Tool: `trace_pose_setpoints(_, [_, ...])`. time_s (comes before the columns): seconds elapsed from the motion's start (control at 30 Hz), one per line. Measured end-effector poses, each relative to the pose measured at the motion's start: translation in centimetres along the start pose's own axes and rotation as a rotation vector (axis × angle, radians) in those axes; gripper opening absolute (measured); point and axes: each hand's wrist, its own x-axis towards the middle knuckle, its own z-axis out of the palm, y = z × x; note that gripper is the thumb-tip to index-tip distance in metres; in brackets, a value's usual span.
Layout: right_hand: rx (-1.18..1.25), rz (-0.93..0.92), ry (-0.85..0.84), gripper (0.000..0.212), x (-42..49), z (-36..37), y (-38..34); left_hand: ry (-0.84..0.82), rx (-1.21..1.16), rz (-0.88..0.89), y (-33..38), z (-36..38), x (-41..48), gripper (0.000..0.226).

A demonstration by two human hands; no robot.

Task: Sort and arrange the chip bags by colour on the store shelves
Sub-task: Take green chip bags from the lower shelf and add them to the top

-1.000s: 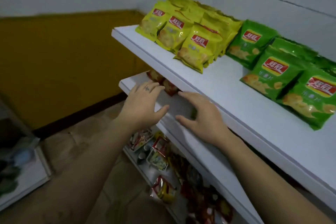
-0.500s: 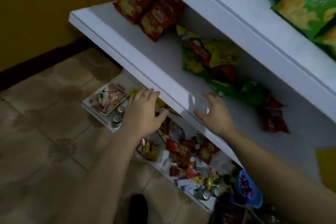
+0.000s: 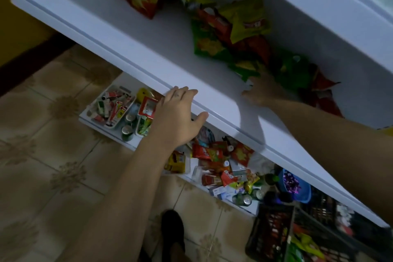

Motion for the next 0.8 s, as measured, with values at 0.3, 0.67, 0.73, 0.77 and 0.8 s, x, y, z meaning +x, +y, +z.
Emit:
trace_pose_setpoints(0.3, [0.189, -0.306, 0.203, 0.038, -8.7, 0.8, 1.6, -0.096, 0.022, -0.048, 4.1, 0.2, 0.6, 0.062])
trace_pose_setpoints(0.67, [0.669, -0.495, 0.080, 0.029, -16.5, -5.5, 1.5, -0.065, 0.119, -0.018, 12.6, -5.7, -1.8, 0.086])
trace_pose_setpoints(0.73, [0.709, -0.540, 0.094, 0.029, -16.9, -7.3, 1.4, -0.042, 0.195, -0.015, 13.9, -7.5, -2.2, 0.079])
trace_pose_setpoints(0.77, [0.736, -0.556, 0.099, 0.031, -17.1, -8.2, 1.3, -0.038, 0.217, -0.008, 14.4, -8.4, -2.4, 0.072])
trace_pose_setpoints(0.8, [0.766, -0.573, 0.099, 0.035, -17.5, -8.9, 1.1, -0.025, 0.216, -0.009, 14.8, -9.2, -2.8, 0.062])
